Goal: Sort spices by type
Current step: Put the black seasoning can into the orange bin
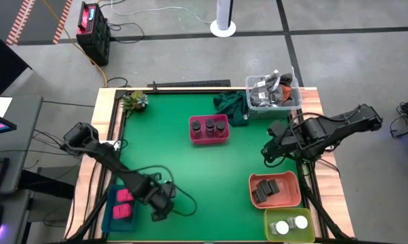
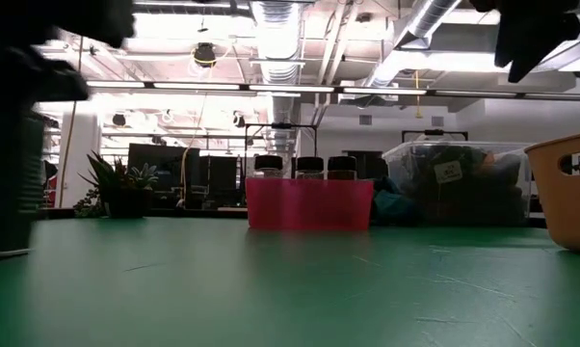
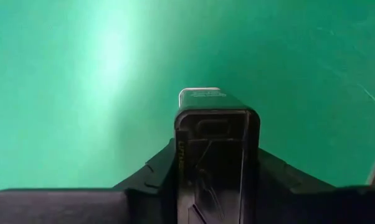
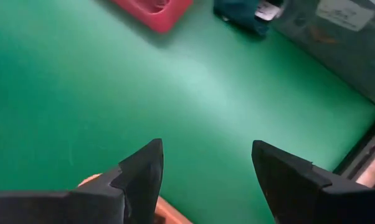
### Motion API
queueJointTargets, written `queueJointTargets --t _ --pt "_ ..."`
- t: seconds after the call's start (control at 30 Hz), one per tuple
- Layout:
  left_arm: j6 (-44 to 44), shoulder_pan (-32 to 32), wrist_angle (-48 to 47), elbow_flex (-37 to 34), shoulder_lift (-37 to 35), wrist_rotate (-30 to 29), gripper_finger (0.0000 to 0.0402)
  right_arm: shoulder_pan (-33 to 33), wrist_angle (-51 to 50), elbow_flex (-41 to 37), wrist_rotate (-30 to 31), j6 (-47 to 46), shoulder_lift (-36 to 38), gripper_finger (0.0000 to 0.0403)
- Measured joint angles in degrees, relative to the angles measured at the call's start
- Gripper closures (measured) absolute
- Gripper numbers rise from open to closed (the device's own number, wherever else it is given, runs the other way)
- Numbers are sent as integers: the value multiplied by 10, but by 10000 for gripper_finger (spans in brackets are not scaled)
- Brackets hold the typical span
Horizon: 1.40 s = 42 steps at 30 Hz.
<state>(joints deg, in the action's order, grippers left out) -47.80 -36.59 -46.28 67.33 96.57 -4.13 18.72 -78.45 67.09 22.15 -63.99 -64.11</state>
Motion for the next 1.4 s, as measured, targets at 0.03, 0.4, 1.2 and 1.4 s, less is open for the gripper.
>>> queueJointTargets --t 0.03,0.4,1.2,1.4 --pt "21 13 1 0 0 1 272 4 2 0 -5 0 0 131" --pt "257 205 53 45 0 7 266 102 2 0 -10 -86 0 131" --pt "489 371 154 287 191 99 274 145 49 0 51 -211 -80 131" --pt "514 375 63 345 244 129 268 142 74 0 49 -207 -79 131"
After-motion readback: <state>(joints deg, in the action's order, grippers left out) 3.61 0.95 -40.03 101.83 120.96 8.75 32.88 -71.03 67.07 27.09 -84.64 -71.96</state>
